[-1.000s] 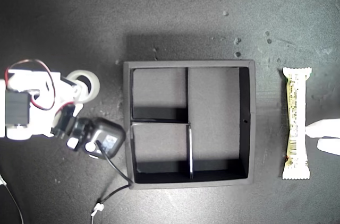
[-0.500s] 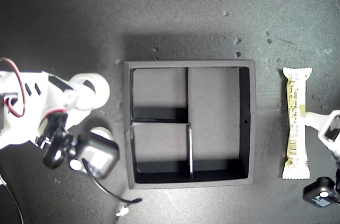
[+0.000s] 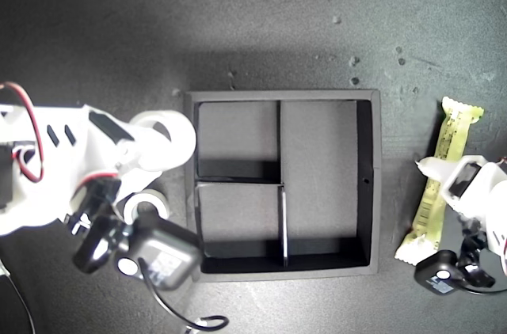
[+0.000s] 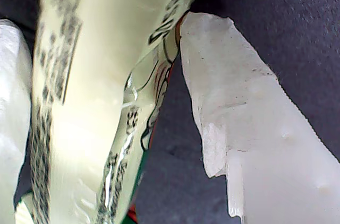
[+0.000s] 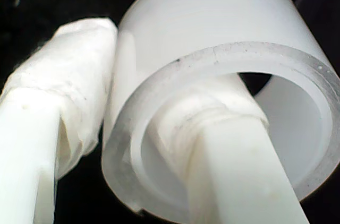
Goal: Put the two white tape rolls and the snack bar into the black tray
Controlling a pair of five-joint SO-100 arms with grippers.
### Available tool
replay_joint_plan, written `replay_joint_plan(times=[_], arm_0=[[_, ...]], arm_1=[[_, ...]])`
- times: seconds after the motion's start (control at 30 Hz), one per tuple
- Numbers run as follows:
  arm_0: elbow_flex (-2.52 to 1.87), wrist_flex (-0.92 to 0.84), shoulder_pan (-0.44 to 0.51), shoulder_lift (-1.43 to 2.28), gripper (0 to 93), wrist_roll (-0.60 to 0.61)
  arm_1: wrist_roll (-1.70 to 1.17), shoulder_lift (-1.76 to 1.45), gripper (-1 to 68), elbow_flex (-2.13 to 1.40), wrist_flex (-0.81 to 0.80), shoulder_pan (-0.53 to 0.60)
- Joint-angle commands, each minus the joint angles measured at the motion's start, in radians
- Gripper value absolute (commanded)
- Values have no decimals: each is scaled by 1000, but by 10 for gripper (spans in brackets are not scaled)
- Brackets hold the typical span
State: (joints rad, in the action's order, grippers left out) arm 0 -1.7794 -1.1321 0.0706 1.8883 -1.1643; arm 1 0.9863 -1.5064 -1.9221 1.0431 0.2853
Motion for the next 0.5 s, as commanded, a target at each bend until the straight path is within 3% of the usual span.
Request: replay_joint_plan(times=[0.0, 0.2, 0.47], arm_0=[[64, -3, 17, -5, 3, 0], [94, -3, 32, -46, 3, -8], [124, -3, 46, -86, 3, -11]], arm_1=[[-531, 12, 167, 18, -48, -12], [-528, 12, 74, 55, 28, -8], [-614, 11, 60, 356, 376, 2]])
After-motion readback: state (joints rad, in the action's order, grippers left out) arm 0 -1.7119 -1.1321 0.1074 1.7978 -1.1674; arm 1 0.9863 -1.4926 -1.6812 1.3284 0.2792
